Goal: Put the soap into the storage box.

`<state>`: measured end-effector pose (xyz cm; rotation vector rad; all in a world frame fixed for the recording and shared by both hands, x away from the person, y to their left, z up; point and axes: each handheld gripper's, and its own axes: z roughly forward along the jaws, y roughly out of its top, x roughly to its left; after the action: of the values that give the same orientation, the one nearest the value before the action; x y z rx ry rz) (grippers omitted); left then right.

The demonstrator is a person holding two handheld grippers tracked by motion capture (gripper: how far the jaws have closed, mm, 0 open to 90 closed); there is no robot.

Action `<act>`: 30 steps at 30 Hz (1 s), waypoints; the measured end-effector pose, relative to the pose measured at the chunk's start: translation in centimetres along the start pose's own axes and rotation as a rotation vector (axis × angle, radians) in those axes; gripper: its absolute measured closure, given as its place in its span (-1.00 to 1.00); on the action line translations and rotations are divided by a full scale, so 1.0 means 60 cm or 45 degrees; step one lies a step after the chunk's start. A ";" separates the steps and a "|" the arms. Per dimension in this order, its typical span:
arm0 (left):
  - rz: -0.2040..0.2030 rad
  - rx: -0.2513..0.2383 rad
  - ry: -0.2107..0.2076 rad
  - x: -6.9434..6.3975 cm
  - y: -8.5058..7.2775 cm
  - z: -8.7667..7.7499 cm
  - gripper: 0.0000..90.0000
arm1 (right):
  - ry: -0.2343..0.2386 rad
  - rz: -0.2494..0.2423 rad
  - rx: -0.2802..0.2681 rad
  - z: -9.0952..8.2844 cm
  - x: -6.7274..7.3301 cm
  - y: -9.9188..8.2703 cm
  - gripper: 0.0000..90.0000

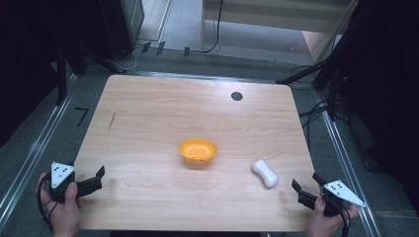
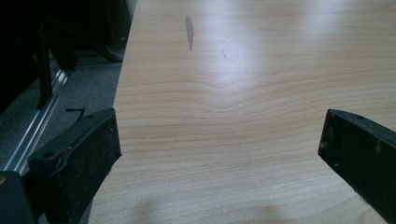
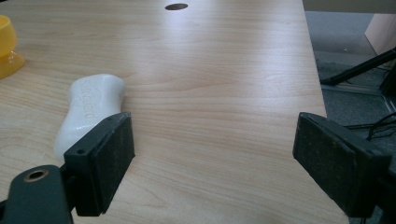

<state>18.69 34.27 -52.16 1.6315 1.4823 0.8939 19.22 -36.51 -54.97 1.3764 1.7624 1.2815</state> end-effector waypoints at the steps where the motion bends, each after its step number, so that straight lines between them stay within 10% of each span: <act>1: 0.001 0.000 0.001 0.000 0.000 0.000 -1.00 | 0.001 -0.002 0.005 0.000 0.000 0.000 -0.70; 12: 0.002 -0.001 0.001 0.000 0.000 0.000 -1.00 | 0.033 0.007 0.102 0.007 0.000 0.006 -0.79; 30: 0.003 -0.003 0.003 0.000 0.000 -0.001 -1.00 | 0.074 -0.180 0.454 0.041 0.029 0.048 -1.00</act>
<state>18.64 34.25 -52.15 1.6312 1.4803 0.8988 21.95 -34.01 -53.05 1.3798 2.1648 0.9732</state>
